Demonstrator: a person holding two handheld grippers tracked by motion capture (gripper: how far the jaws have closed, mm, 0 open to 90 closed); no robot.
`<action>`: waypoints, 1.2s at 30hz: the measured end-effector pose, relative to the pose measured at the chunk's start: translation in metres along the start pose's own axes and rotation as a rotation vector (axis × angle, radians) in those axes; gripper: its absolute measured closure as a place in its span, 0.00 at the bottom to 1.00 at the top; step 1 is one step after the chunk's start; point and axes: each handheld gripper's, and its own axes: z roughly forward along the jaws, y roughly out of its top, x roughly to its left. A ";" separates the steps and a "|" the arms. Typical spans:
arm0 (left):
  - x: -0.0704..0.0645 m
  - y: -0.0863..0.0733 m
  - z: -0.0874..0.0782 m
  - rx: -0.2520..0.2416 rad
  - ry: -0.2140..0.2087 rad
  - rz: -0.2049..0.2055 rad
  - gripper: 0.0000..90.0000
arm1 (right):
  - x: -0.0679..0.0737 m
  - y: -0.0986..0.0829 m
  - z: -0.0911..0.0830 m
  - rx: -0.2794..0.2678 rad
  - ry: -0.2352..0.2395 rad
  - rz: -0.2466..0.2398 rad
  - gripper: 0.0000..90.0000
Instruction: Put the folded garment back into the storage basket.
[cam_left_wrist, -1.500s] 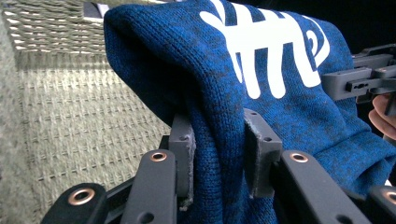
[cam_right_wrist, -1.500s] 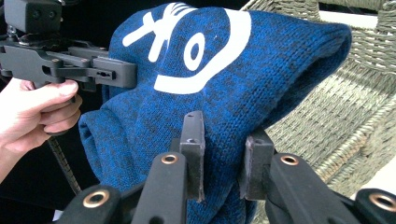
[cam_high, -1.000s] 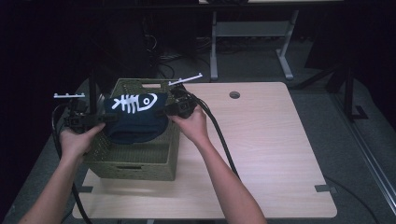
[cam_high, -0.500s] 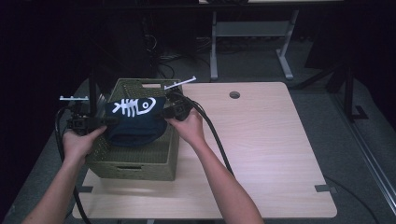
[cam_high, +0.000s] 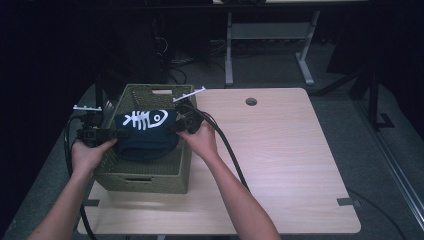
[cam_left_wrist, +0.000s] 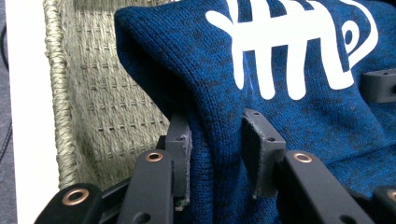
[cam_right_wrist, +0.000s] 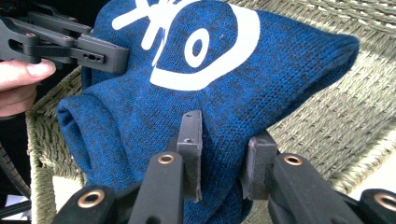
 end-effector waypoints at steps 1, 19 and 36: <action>0.000 0.001 -0.001 0.002 0.013 0.012 0.72 | 0.000 0.000 0.000 -0.002 -0.004 -0.004 0.77; -0.009 0.000 -0.017 -0.096 0.039 0.029 0.59 | 0.005 0.008 -0.035 -0.051 0.008 -0.039 0.58; -0.045 0.006 -0.011 -0.135 -0.023 0.074 0.50 | -0.022 -0.011 -0.085 -0.127 0.093 -0.014 0.51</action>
